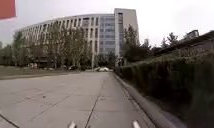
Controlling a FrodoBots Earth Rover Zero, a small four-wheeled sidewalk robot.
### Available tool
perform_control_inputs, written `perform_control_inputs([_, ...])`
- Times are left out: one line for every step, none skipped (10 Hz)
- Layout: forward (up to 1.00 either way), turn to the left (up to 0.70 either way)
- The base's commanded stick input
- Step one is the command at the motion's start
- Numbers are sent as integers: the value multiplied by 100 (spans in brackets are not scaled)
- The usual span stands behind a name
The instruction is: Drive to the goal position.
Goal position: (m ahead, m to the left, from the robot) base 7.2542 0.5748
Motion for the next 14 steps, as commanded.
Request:
perform_control_inputs([45, 0])
perform_control_inputs([45, 0])
perform_control_inputs([45, 0])
perform_control_inputs([58, 0])
perform_control_inputs([70, 0])
perform_control_inputs([70, 0])
perform_control_inputs([70, 0])
perform_control_inputs([70, 0])
perform_control_inputs([70, 0])
perform_control_inputs([70, 0])
perform_control_inputs([70, 0])
perform_control_inputs([70, 0])
perform_control_inputs([70, 0])
perform_control_inputs([70, 0])
